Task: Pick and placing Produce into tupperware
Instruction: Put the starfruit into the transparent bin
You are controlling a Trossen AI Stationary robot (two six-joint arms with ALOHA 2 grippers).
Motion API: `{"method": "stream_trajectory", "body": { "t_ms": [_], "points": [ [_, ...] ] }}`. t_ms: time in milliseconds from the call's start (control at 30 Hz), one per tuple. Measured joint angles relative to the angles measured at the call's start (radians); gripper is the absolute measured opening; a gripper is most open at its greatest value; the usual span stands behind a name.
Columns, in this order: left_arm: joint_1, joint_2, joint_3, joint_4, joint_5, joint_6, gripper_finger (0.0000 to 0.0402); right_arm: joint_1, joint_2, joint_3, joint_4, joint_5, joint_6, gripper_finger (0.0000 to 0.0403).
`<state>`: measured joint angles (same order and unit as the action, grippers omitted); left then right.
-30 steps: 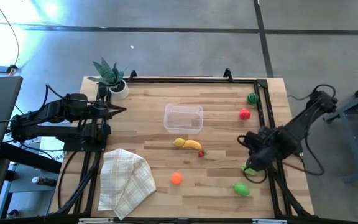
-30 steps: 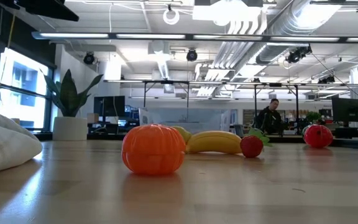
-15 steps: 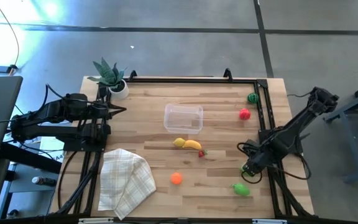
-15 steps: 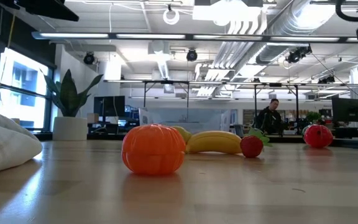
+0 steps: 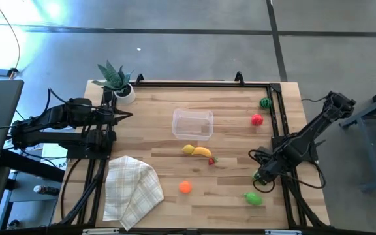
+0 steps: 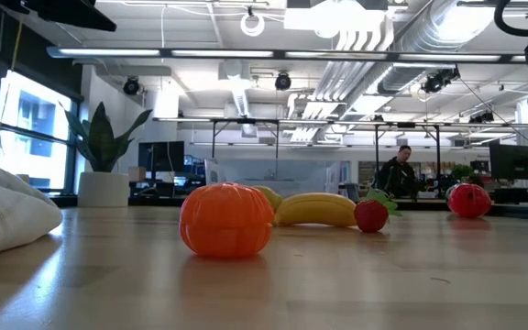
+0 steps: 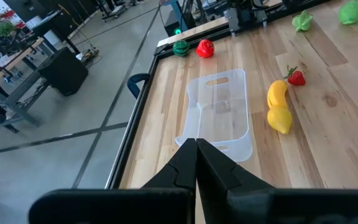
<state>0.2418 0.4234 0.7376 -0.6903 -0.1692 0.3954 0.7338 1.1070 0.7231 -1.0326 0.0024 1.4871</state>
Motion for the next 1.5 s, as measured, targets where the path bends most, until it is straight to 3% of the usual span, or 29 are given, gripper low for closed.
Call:
{"method": "stream_trajectory", "body": {
  "t_ms": [200, 667, 1067, 1300, 1500],
  "points": [
    [0.000, 0.000, 0.000, 0.000, 0.000, 0.000, 0.0001, 0.000, 0.001, 0.000, -0.008, 0.016, 0.005, 0.0198],
    [0.000, 0.000, 0.000, 0.000, 0.000, 0.000, 0.0001, 0.088, 0.140, -0.001, 0.067, 0.013, 0.033, 0.0243],
    [0.000, 0.000, 0.000, 0.000, 0.000, 0.000, 0.0001, 0.133, 0.149, -0.011, 0.110, 0.049, 0.060, 0.0296],
    [0.000, 0.000, 0.000, 0.000, 0.000, 0.000, 0.0001, 0.133, 0.150, -0.119, 0.285, 0.038, 0.064, 0.0303],
    [0.000, 0.000, 0.000, 0.000, 0.000, 0.000, 0.0001, 0.133, 0.150, -0.134, 0.278, 0.031, 0.061, 0.0303]
  ]
}}
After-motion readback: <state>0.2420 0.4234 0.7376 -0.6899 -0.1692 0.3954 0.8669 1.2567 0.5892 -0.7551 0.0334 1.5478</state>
